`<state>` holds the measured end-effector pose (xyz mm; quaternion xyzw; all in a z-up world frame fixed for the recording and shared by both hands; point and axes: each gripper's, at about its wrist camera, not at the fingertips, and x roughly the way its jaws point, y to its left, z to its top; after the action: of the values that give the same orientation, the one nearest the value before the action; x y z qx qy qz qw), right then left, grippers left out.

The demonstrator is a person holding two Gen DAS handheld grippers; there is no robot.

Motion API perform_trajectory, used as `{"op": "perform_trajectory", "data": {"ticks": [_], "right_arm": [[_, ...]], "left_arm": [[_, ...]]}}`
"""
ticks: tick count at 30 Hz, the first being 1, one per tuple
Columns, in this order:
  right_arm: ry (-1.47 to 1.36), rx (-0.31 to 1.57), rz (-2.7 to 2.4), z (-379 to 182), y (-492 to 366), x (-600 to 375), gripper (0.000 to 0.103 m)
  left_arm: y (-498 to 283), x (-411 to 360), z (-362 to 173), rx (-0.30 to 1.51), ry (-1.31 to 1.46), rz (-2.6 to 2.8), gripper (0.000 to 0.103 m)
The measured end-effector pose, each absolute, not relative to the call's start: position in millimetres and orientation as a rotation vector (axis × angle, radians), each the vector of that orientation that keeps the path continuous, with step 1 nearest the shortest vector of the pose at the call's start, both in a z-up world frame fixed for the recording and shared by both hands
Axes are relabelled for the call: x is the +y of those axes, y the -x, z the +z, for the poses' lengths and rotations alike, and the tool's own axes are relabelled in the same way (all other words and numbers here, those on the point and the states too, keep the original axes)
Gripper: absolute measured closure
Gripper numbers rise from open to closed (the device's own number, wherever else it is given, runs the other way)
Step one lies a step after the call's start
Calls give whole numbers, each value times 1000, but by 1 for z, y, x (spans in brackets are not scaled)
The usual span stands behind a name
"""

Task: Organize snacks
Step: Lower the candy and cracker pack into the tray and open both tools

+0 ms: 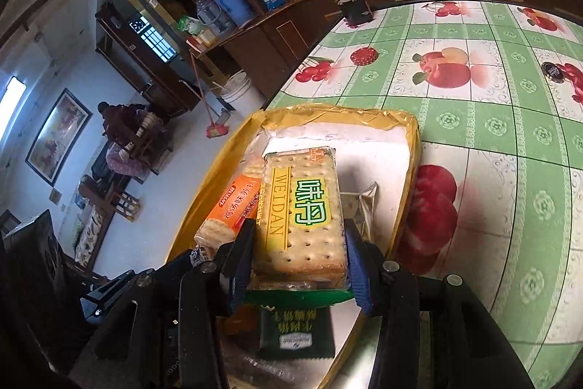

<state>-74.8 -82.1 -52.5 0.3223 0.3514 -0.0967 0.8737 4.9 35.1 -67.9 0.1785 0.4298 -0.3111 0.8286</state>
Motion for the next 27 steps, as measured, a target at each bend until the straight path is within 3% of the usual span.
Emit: {"op": "perform_trajectory", "data": {"ticks": [5, 9, 12, 18, 27], "right_arm": [[-684, 750, -204, -62, 68, -87, 55], [-685, 742, -197, -58, 70, -85, 47], [-680, 730, -208, -51, 77, -84, 36], [-716, 669, -230, -38, 117, -89, 33], [-720, 625, -297, -21, 188, -90, 25]], "left_arm": [[-3, 33, -65, 894, -401, -644, 70], [2, 37, -60, 879, -407, -632, 68], [6, 43, -54, 855, -400, -614, 53], [23, 56, -38, 783, -379, -597, 40], [55, 59, -18, 727, -369, -640, 38]]}}
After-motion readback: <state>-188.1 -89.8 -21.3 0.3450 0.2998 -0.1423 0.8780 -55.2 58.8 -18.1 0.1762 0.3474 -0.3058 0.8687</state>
